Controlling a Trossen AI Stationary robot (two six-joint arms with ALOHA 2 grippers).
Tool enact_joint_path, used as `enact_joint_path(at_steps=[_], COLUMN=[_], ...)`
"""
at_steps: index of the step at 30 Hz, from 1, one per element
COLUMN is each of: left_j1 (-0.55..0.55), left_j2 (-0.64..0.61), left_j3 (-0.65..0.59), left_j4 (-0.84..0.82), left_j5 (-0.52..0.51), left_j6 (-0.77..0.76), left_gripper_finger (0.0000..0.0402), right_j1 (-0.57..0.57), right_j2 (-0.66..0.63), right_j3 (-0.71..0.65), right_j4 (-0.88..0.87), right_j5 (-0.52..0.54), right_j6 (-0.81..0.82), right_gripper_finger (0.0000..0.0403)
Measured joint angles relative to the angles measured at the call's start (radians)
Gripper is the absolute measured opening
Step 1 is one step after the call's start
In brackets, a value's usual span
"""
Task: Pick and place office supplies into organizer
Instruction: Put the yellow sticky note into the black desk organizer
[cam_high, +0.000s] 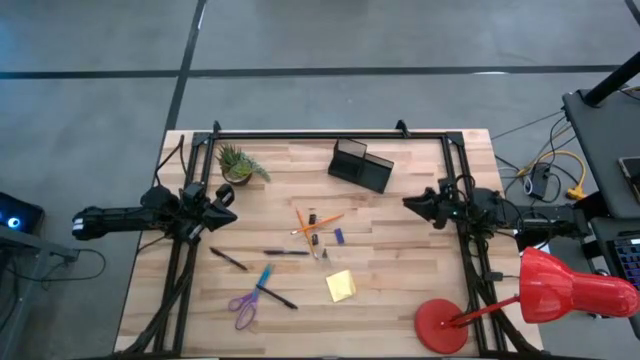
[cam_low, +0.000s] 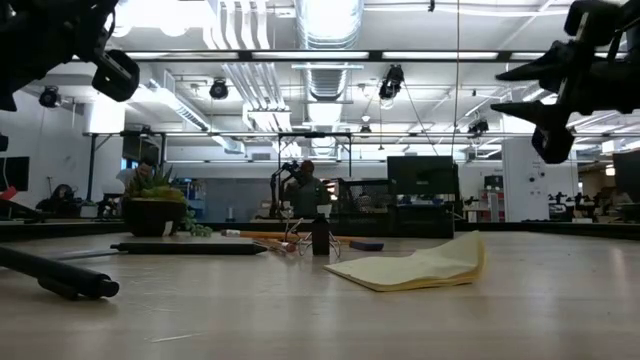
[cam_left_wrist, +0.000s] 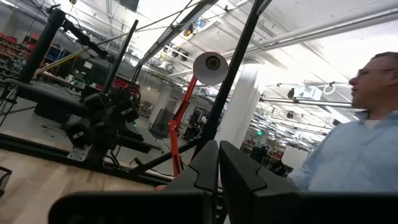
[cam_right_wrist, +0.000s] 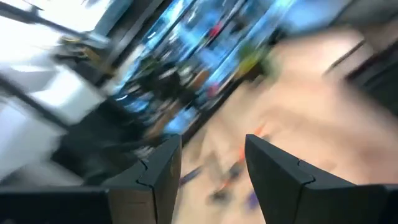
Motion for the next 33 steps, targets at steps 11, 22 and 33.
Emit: enact_joint_path(at_steps=[11,22,33], left_j1=[0.000,0.000,0.000], left_j2=[0.000,0.000,0.000], left_j3=[0.000,0.000,0.000], left_j4=[0.000,0.000,0.000], left_j5=[0.000,0.000,0.000], left_j6=[0.000,0.000,0.000], left_gripper_finger=[0.0000,0.0000,0.0000], right_j1=[0.000,-0.001,0.000], right_j2=[0.000,0.000,0.000], right_j3=[0.000,0.000,0.000], right_j4=[-0.002,-0.001,-0.001], right_j5=[0.004,0.092,0.098], right_j6=[-0.019,-0.078,-0.097], right_gripper_finger=[0.0166,0.0166,0.0166])
